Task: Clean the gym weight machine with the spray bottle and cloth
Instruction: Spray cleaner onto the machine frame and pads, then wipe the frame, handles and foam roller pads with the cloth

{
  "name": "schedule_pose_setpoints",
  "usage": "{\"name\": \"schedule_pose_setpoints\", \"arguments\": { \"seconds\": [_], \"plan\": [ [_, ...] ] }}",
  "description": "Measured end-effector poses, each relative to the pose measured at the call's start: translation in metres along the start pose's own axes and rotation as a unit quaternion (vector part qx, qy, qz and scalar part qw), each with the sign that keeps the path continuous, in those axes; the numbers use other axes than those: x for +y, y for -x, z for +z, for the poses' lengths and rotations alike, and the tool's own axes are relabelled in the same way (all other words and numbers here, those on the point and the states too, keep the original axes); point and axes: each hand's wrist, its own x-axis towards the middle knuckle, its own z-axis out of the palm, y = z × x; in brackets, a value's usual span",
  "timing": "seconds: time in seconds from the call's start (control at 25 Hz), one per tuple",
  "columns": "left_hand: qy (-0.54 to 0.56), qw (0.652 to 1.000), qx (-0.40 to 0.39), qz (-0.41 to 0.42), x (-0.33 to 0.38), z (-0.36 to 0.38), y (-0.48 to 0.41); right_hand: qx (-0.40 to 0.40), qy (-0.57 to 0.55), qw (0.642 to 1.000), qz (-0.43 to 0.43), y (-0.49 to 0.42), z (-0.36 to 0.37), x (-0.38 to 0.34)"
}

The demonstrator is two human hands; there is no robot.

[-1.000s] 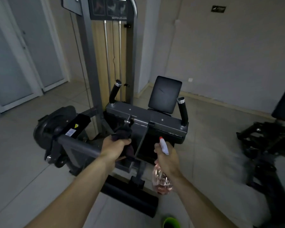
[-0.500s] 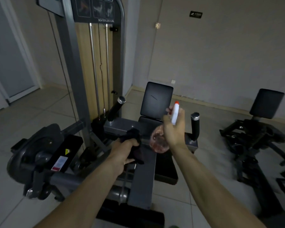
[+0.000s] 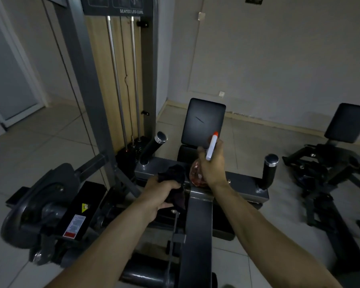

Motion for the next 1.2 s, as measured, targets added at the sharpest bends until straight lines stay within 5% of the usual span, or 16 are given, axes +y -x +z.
{"name": "schedule_pose_setpoints", "arguments": {
  "seconds": [0.16,0.24,0.36,0.48,0.56,0.6,0.64,0.72,0.8,0.96,1.08,1.2],
  "plan": [
    [-0.039,0.998,-0.035,-0.020,0.004,0.020,-0.005,-0.082,0.039,0.995,0.041,0.033,-0.031,-0.009],
    [-0.021,0.995,-0.078,-0.057,0.001,0.032,-0.005,-0.046,0.044,0.998,-0.012,0.068,-0.056,-0.015],
    [0.039,0.965,-0.225,-0.130,-0.001,0.062,0.007,-0.040,0.045,0.992,-0.112,0.124,-0.081,-0.002],
    [-0.063,0.924,-0.342,-0.160,-0.011,0.092,0.019,0.004,0.021,0.999,-0.044,0.150,-0.085,0.030],
    [-0.278,0.909,-0.308,-0.045,-0.024,0.097,0.017,0.122,-0.104,0.980,0.120,0.152,-0.089,0.050],
    [-0.398,0.877,-0.260,0.077,-0.030,0.091,0.011,0.169,-0.142,0.956,0.194,0.149,-0.091,0.060],
    [-0.511,0.809,-0.199,0.210,-0.036,0.082,0.002,0.200,-0.150,0.941,0.230,0.148,-0.093,0.068],
    [-0.632,0.666,-0.141,0.369,-0.047,0.060,-0.016,0.222,-0.119,0.943,0.219,0.140,-0.093,0.079],
    [-0.665,0.607,-0.156,0.407,-0.059,0.044,-0.034,0.204,-0.039,0.969,0.130,0.131,-0.084,0.077],
    [-0.670,0.594,-0.139,0.423,-0.067,0.045,-0.046,0.053,0.132,0.990,0.022,0.128,-0.050,0.082],
    [-0.671,0.592,-0.110,0.433,-0.065,0.047,-0.046,0.089,0.160,0.983,0.004,0.116,-0.038,0.091],
    [-0.677,0.592,-0.114,0.422,-0.064,0.048,-0.045,0.079,0.111,0.982,0.128,0.076,-0.048,0.096]
  ]
}}
